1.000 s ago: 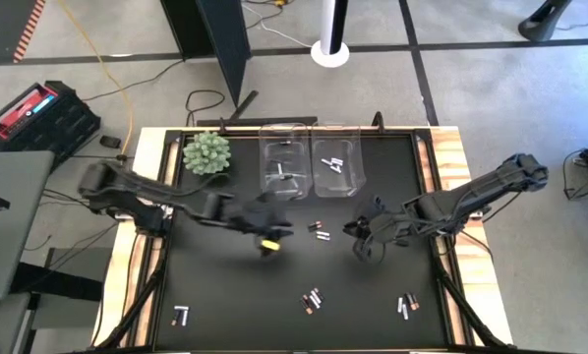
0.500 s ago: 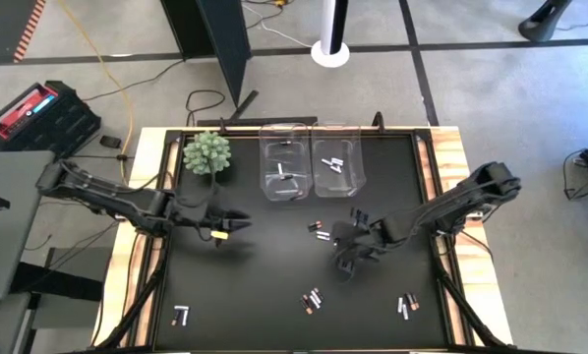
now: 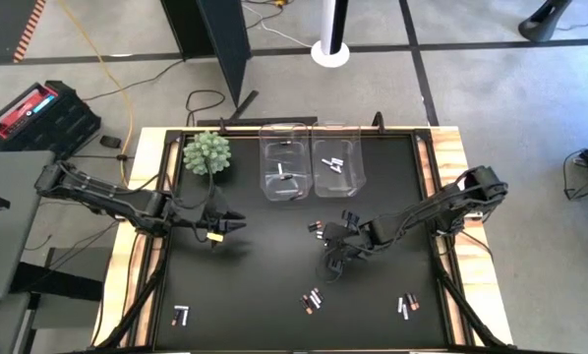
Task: Sort batteries
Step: Put the white battery into the right transparent bin
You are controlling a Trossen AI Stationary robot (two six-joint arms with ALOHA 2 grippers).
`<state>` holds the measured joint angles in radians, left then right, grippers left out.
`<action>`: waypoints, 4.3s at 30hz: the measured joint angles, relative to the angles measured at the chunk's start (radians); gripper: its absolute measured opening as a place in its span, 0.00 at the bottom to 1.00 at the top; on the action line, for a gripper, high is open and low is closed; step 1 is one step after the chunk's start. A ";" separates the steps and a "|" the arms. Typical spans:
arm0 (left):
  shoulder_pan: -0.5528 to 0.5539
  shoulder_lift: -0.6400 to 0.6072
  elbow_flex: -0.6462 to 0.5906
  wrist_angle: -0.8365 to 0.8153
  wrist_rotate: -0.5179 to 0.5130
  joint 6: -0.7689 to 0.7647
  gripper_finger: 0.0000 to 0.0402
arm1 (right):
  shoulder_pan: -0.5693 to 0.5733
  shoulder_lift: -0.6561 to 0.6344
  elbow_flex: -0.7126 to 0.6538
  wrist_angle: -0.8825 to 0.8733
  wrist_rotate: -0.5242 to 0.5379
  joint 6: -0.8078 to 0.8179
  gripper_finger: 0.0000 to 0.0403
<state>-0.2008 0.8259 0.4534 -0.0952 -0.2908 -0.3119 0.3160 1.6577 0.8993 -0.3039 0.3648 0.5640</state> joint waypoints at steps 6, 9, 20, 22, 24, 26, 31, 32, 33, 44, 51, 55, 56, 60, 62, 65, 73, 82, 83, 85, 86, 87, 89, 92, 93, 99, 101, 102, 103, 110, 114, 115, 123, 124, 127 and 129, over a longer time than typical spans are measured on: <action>0.000 0.001 0.000 -0.002 0.000 0.020 0.24 | -0.026 0.000 0.001 0.002 -0.001 -0.025 0.33; 0.000 0.001 0.000 -0.001 0.000 0.040 0.24 | -0.042 0.000 0.001 0.002 -0.002 -0.062 0.37; 0.000 0.001 0.000 -0.006 0.000 0.049 0.24 | -0.110 0.000 0.001 0.048 -0.132 -0.197 0.38; 0.000 0.001 0.000 -0.005 0.000 0.062 0.24 | -0.122 -0.001 0.001 0.047 -0.135 -0.215 0.37; 0.000 0.001 0.000 -0.005 0.000 0.064 0.24 | -0.133 -0.001 0.001 0.047 -0.136 -0.217 0.37; 0.000 0.001 0.000 -0.005 0.000 0.065 0.24 | -0.137 -0.001 0.001 0.046 -0.158 -0.217 0.37; 0.000 0.001 0.000 -0.005 0.000 0.065 0.24 | -0.127 -0.001 0.001 0.033 -0.181 -0.217 0.37; 0.000 0.001 0.000 -0.005 0.000 0.065 0.24 | -0.124 -0.001 0.001 0.029 -0.181 -0.217 0.37; 0.000 0.001 0.000 -0.005 0.000 0.065 0.24 | -0.124 0.001 0.001 0.024 -0.183 -0.217 0.37; 0.000 0.001 0.002 -0.004 -0.005 0.081 0.24 | -0.127 0.106 0.022 0.043 -0.185 -0.214 0.37; 0.000 0.001 0.002 -0.004 -0.007 0.076 0.24 | -0.126 0.144 0.047 0.043 -0.180 -0.222 0.33; 0.000 0.001 0.002 -0.005 -0.007 0.075 0.24 | -0.126 0.143 0.047 0.042 -0.180 -0.222 0.28; 0.000 0.001 0.002 -0.004 -0.007 0.075 0.24 | -0.126 0.143 0.047 0.042 -0.181 -0.222 0.27; 0.000 0.001 0.002 -0.005 -0.007 0.074 0.24 | -0.126 0.143 0.046 0.043 -0.180 -0.223 0.19; 0.000 0.001 0.002 -0.005 -0.007 0.074 0.24 | -0.126 0.143 0.046 0.045 -0.181 -0.225 0.16; 0.000 0.001 0.002 -0.005 -0.007 0.073 0.24 | -0.126 0.143 0.046 0.046 -0.181 -0.225 0.11; 0.000 0.001 0.002 -0.005 -0.007 0.073 0.24 | -0.113 0.133 0.044 0.043 -0.180 -0.224 0.09; 0.000 0.001 0.002 -0.004 -0.007 0.073 0.24 | -0.107 0.082 0.040 0.012 -0.193 -0.214 0.10; 0.000 0.001 0.002 -0.004 -0.007 0.073 0.24 | -0.106 0.073 0.040 0.010 -0.193 -0.214 0.10; 0.000 0.001 0.002 -0.004 -0.007 0.073 0.24 | -0.107 0.055 0.040 0.000 -0.192 -0.214 0.10; 0.000 0.001 0.002 -0.004 -0.007 0.073 0.24 | -0.107 0.047 0.040 -0.008 -0.191 -0.214 0.10; 0.000 0.001 0.002 -0.004 -0.007 0.073 0.24 | -0.107 0.037 0.040 -0.017 -0.191 -0.214 0.10; 0.000 0.001 0.002 -0.004 -0.007 0.073 0.24 | -0.108 0.014 0.040 -0.030 -0.188 -0.214 0.10; 0.000 0.001 0.002 -0.004 -0.007 0.073 0.24 | -0.108 -0.029 0.041 -0.048 -0.187 -0.214 0.10; 0.000 0.001 0.002 -0.004 -0.007 0.073 0.24 | -0.109 -0.043 0.041 -0.056 -0.186 -0.214 0.10; 0.000 0.001 0.002 -0.004 -0.007 0.073 0.24 | -0.139 -0.153 0.042 -0.063 -0.180 -0.213 0.10; 0.000 0.001 0.002 -0.004 -0.007 0.073 0.24 | -0.157 -0.191 0.042 -0.063 -0.178 -0.198 0.10; 0.000 0.001 0.002 -0.004 -0.007 0.073 0.24 | -0.168 -0.212 0.042 -0.063 -0.176 -0.195 0.10; 0.000 0.001 0.002 -0.004 -0.007 0.073 0.24 | -0.179 -0.233 0.042 -0.063 -0.176 -0.192 0.10; 0.000 0.001 0.002 -0.005 -0.007 0.073 0.24 | -0.279 -0.317 0.144 -0.139 -0.133 -0.283 0.10; 0.000 0.001 0.002 -0.005 -0.007 0.073 0.24 | -0.366 -0.312 0.250 -0.197 -0.124 -0.372 0.10; 0.000 0.001 0.002 -0.004 -0.007 0.073 0.24 | -0.390 -0.310 0.275 -0.206 -0.123 -0.386 0.10; 0.000 0.000 0.002 -0.006 -0.002 0.073 0.24 | -0.590 -0.230 0.455 -0.319 -0.123 -0.417 0.10; 0.000 0.000 0.002 -0.006 -0.002 0.076 0.24 | -0.615 -0.212 0.475 -0.344 -0.123 -0.418 0.10; 0.000 0.000 0.002 -0.014 -0.002 0.090 0.24 | -0.695 -0.146 0.533 -0.421 -0.124 -0.420 0.10; 0.000 0.000 0.002 -0.017 -0.002 0.091 0.24 | -0.748 -0.090 0.569 -0.490 -0.149 -0.443 0.10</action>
<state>-0.2007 0.8261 0.4549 -0.1121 -0.2923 -0.2212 -0.4318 1.5674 1.4685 -0.7934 0.2156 0.1206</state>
